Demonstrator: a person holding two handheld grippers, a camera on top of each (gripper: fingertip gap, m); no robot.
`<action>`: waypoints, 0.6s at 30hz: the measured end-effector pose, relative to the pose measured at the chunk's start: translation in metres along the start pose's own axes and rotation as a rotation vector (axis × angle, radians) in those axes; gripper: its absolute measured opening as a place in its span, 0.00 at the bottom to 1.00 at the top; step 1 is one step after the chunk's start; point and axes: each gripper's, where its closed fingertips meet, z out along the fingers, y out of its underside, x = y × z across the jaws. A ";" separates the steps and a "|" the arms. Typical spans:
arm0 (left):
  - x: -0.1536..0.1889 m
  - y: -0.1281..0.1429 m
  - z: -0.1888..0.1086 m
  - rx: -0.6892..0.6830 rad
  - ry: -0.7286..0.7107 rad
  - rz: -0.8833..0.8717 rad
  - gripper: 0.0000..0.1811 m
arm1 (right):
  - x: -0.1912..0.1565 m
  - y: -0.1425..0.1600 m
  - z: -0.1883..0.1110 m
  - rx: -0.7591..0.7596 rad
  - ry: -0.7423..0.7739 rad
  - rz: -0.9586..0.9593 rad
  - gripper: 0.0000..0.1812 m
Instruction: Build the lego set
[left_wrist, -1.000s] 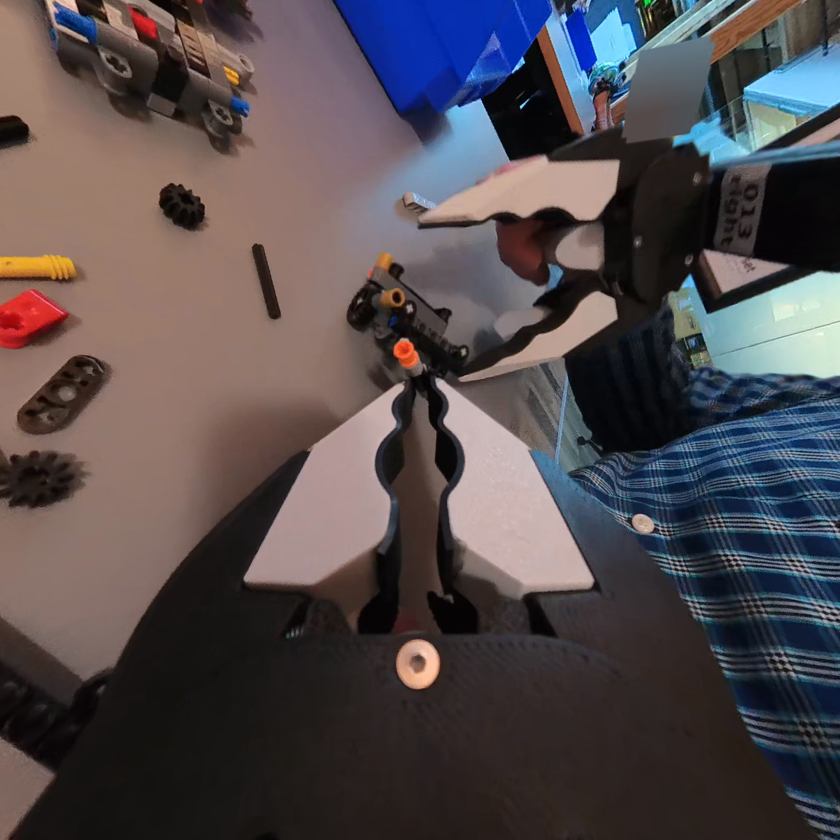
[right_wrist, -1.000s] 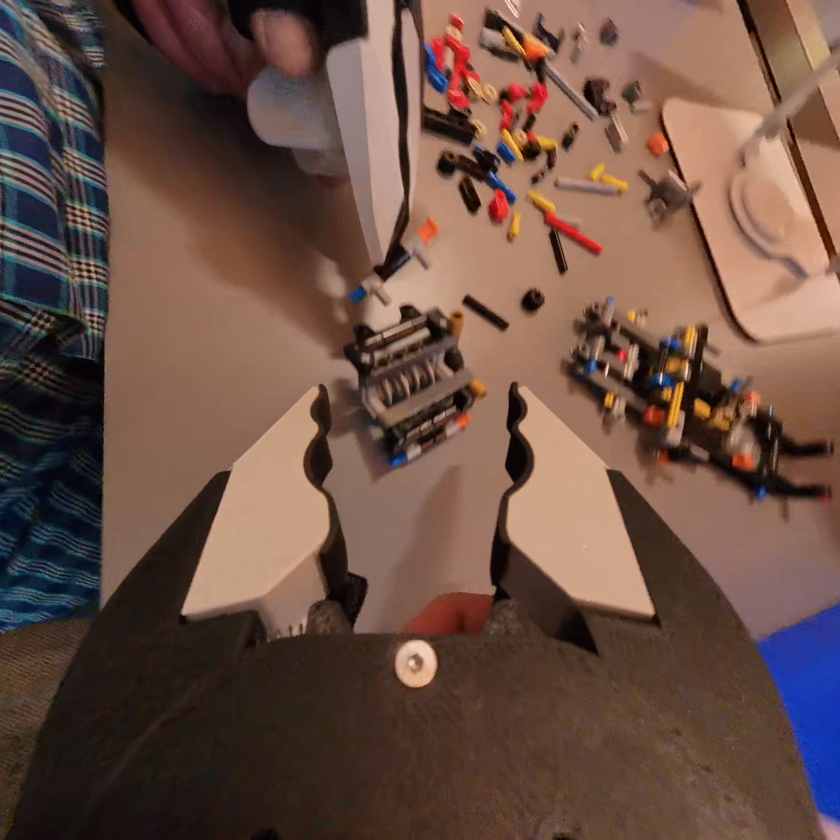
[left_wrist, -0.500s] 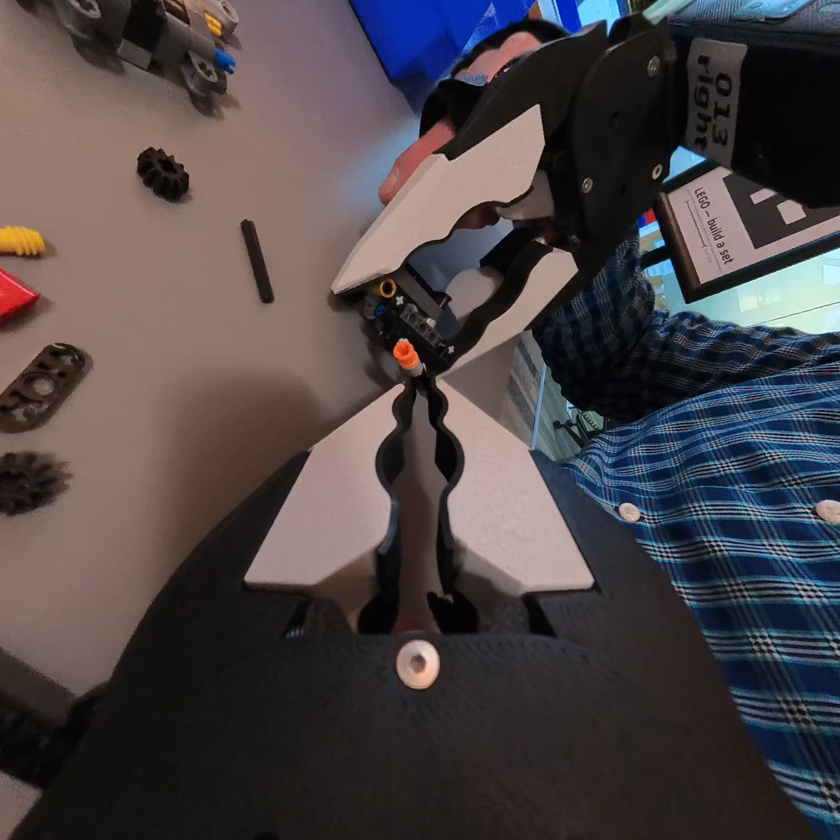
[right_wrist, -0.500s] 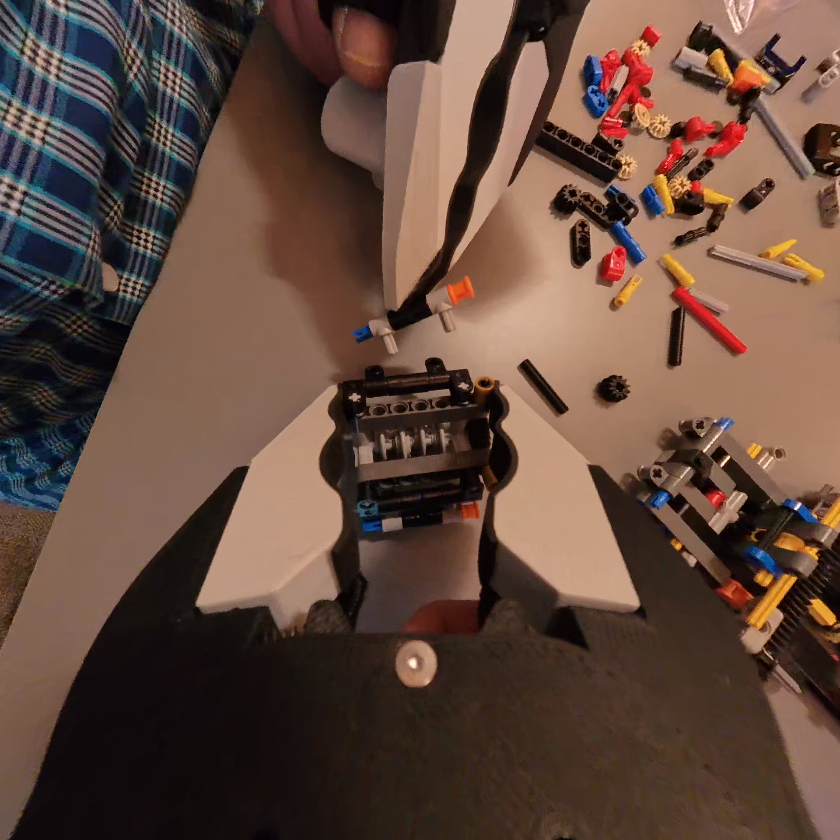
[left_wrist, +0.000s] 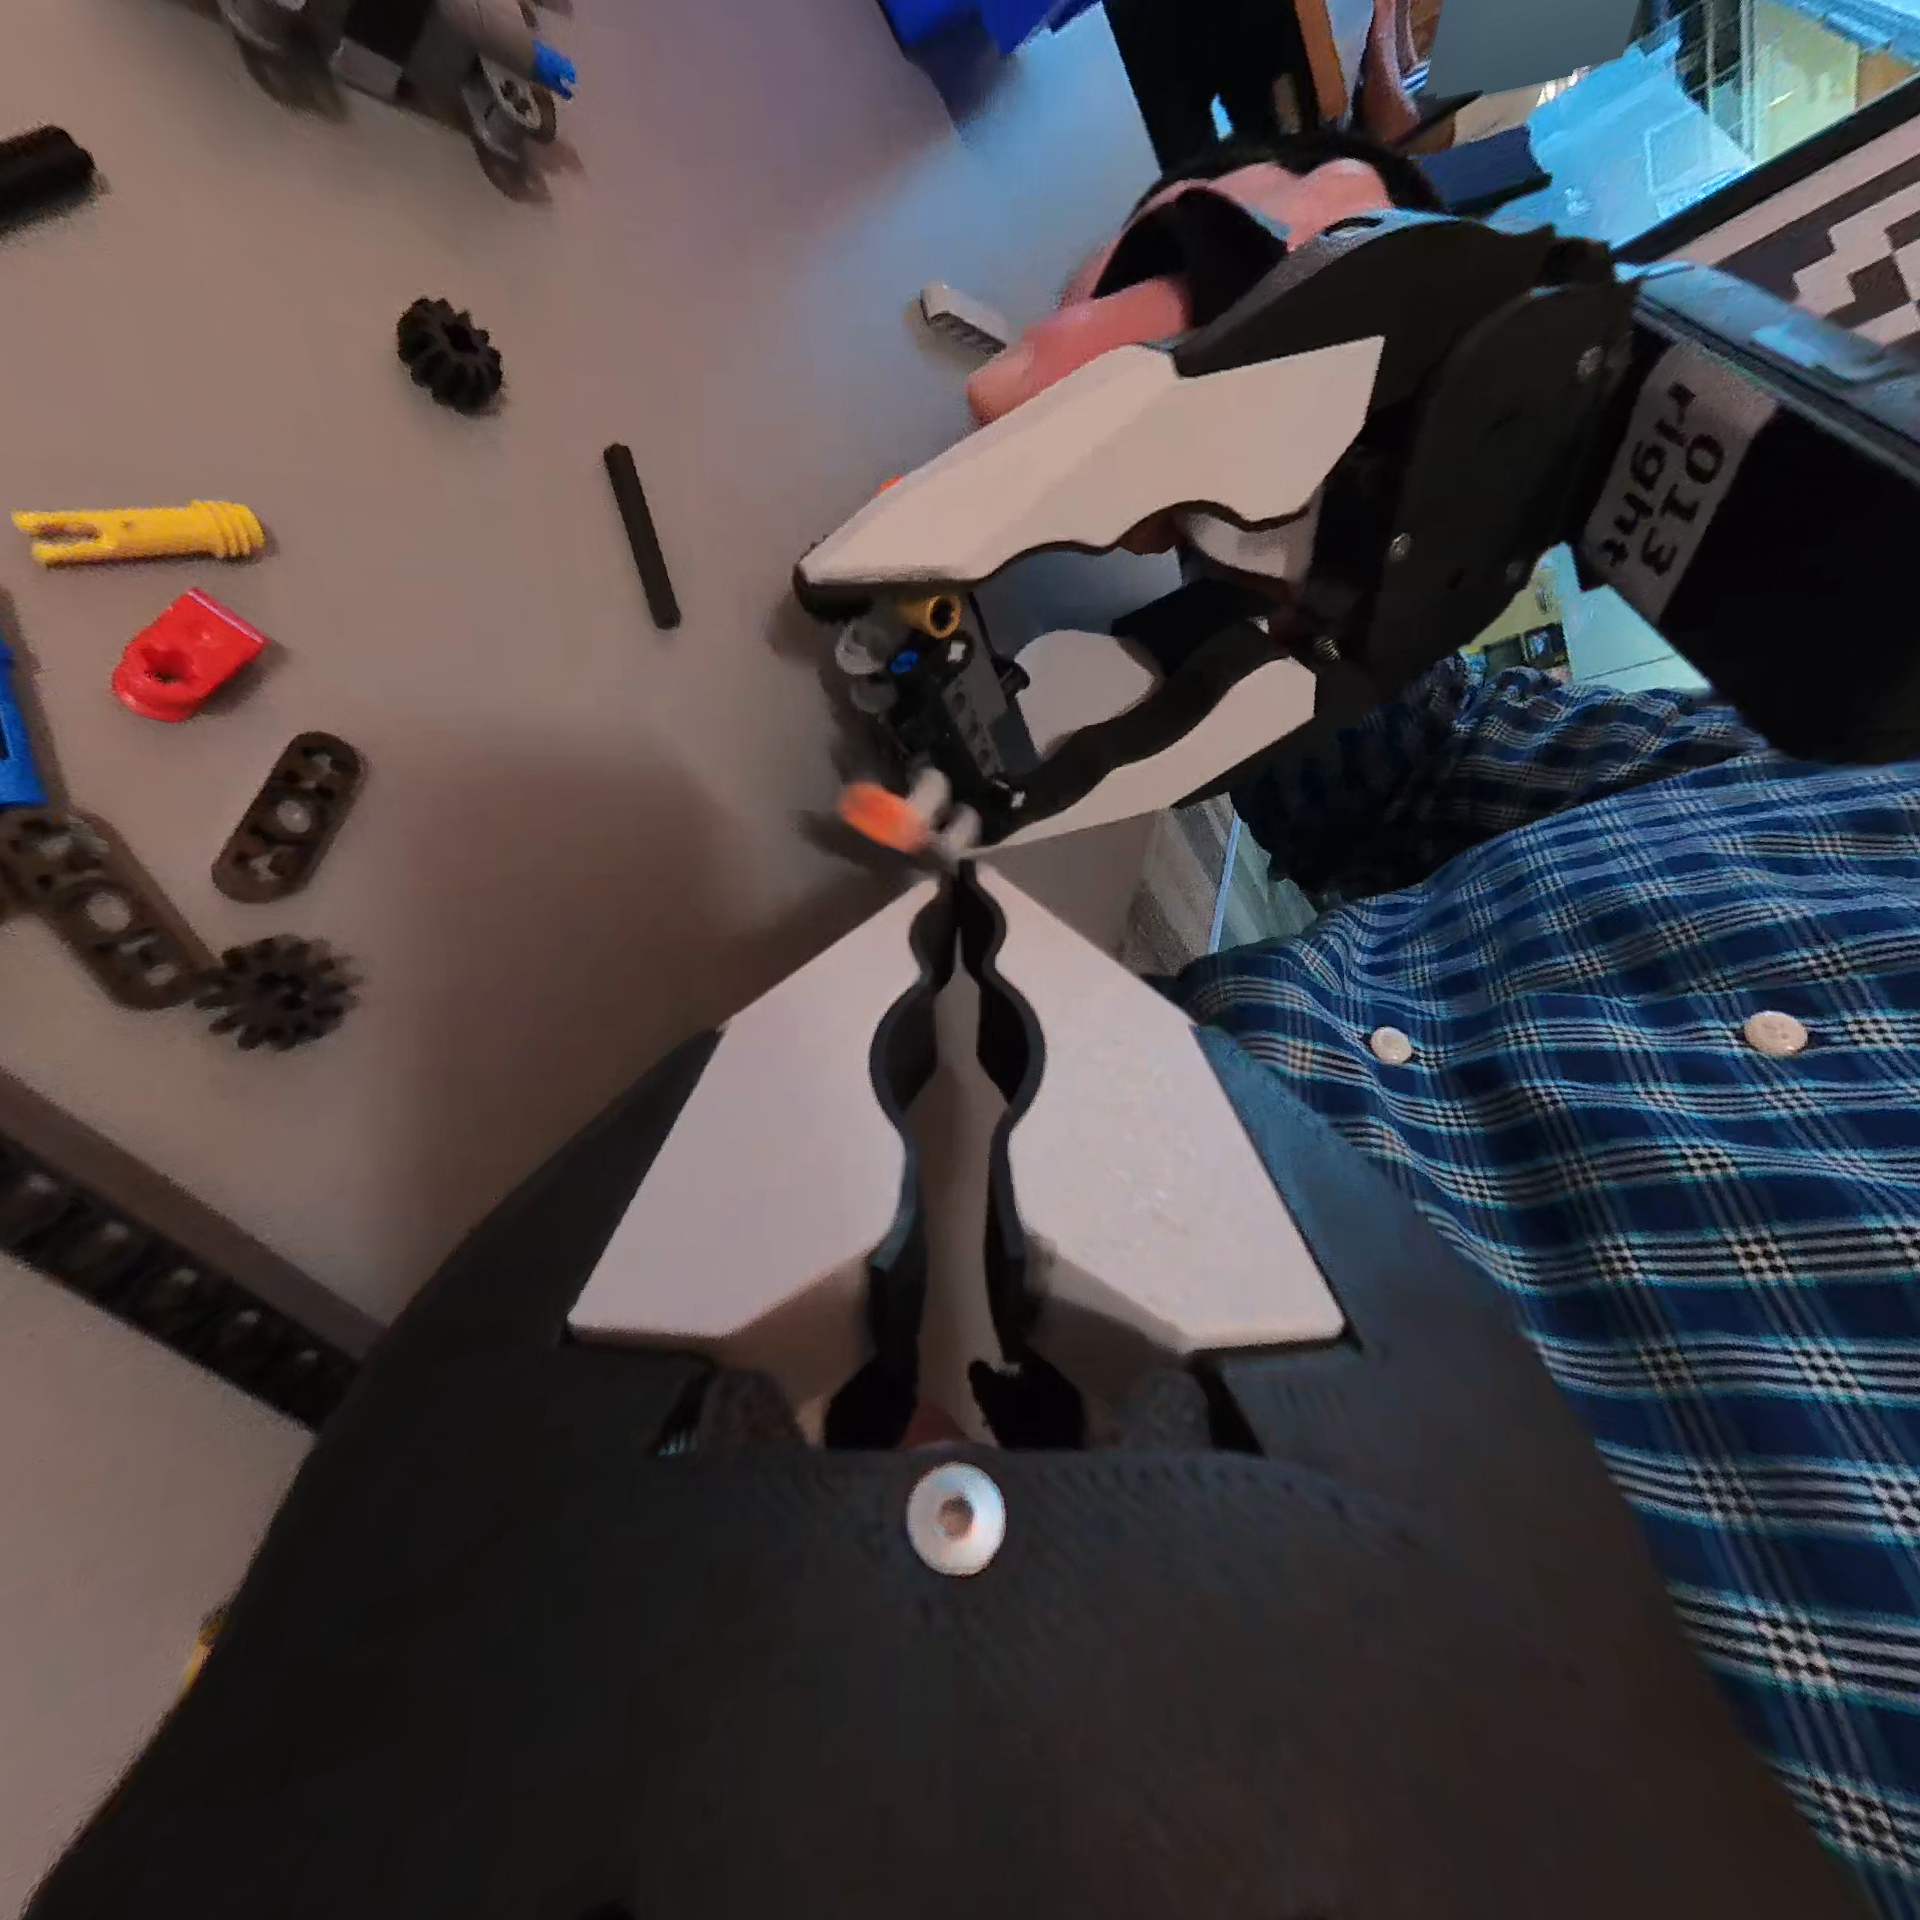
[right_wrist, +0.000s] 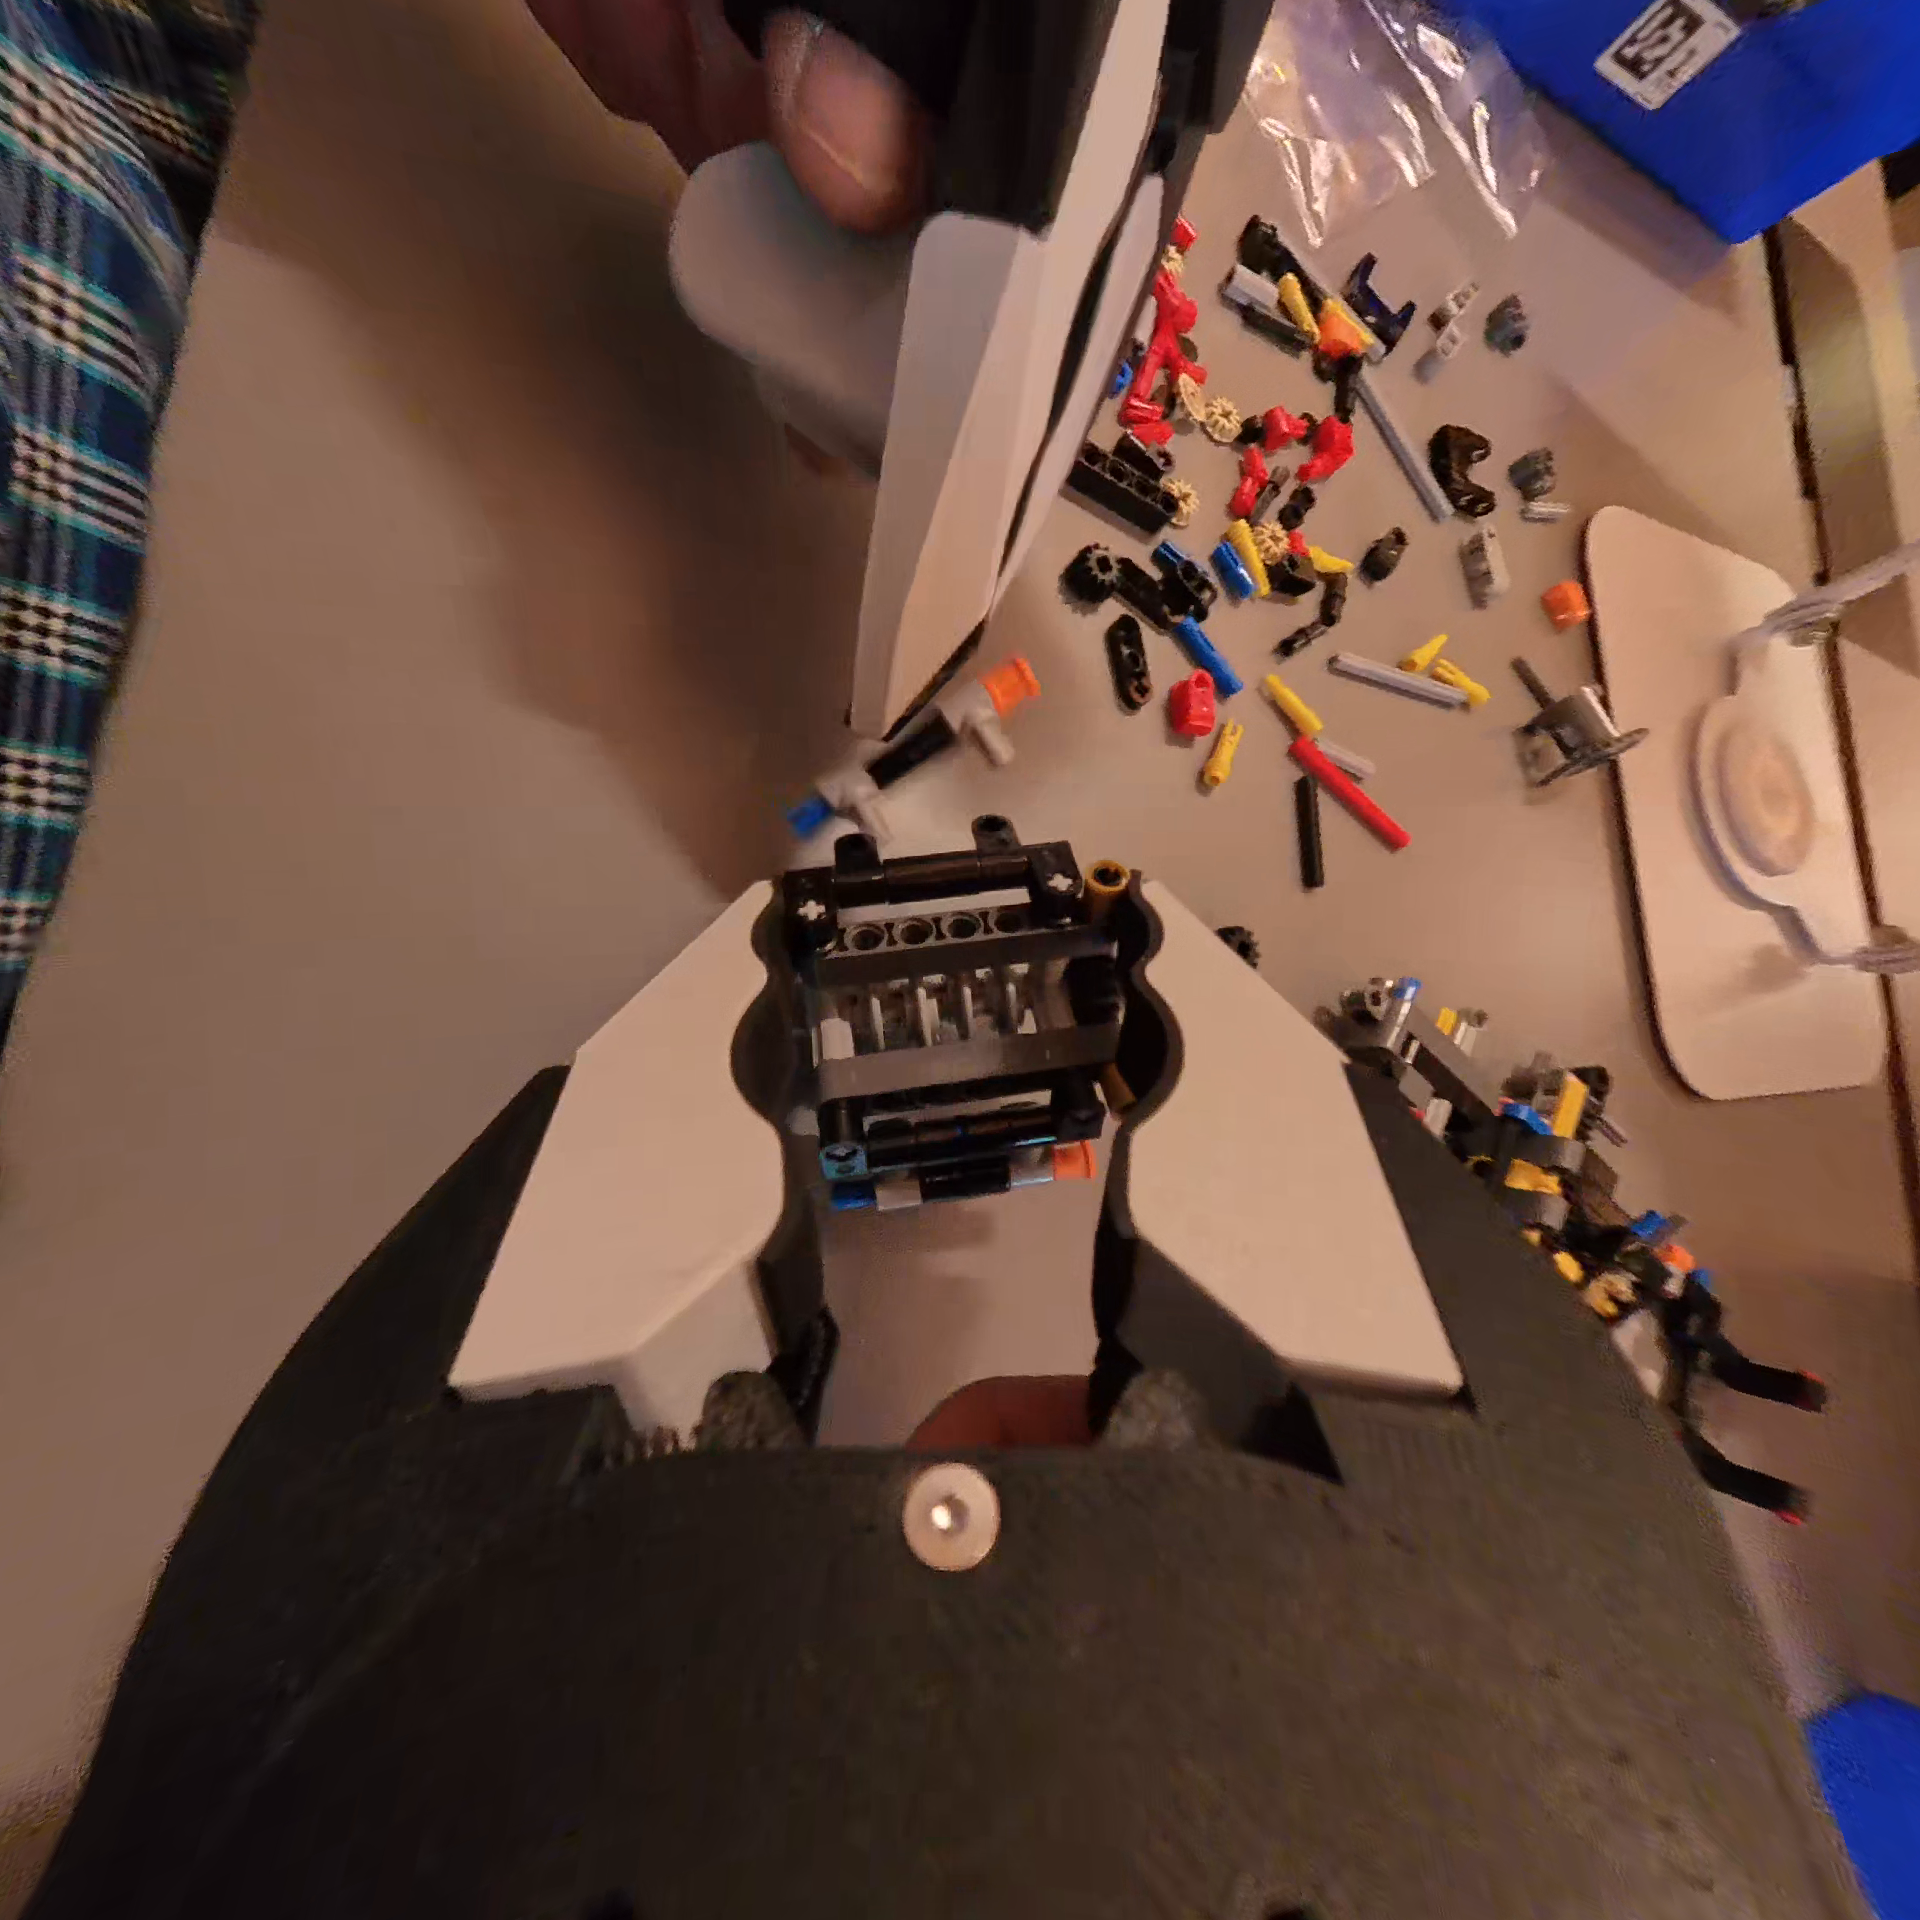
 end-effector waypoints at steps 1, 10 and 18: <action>-0.002 0.000 -0.001 0.005 -0.010 -0.006 0.00 | -0.001 -0.001 0.000 -0.010 0.006 -0.013 0.33; -0.016 0.003 -0.009 -0.013 -0.130 0.101 0.01 | -0.002 0.000 0.001 -0.054 0.004 -0.010 0.33; -0.051 -0.037 -0.035 0.022 -0.574 0.474 0.10 | 0.006 0.012 0.003 -0.038 0.010 0.073 0.33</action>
